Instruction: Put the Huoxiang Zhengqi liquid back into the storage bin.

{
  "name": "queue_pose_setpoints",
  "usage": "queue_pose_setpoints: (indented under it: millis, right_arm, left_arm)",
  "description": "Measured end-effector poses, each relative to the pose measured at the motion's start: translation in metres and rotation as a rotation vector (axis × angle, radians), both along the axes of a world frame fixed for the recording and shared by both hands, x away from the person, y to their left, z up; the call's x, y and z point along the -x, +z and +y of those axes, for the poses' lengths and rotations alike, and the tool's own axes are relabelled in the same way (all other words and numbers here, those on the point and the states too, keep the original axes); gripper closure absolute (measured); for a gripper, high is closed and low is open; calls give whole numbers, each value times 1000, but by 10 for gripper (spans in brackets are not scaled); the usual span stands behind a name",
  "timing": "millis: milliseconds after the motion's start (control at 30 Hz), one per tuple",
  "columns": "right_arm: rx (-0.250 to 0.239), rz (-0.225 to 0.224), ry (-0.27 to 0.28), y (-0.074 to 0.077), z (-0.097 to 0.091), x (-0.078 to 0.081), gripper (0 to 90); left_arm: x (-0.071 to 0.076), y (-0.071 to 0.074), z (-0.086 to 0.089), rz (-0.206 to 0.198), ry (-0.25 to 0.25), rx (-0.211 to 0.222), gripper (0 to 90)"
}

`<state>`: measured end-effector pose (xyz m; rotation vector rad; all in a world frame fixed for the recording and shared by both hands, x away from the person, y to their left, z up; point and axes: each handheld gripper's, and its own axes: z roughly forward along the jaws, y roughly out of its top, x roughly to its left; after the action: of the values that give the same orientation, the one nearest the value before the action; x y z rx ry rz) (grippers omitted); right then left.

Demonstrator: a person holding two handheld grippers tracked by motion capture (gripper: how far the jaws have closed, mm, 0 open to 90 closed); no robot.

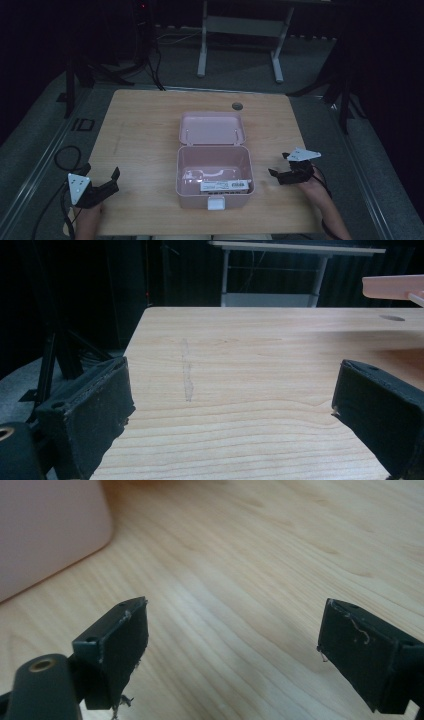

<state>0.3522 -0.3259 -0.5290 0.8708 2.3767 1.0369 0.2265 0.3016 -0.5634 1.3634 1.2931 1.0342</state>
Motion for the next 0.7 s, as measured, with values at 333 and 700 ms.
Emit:
queue_pose_setpoints:
  millis: [333,700]
  right_arm:
    - [-110,-87,-163,-13,-16,12,123]
    - [-166,-139,-311,-21,-28,16,124]
  left_arm:
    - [0,0,0,0,1,-3,29]
    - [0,0,0,0,-1,-4,29]
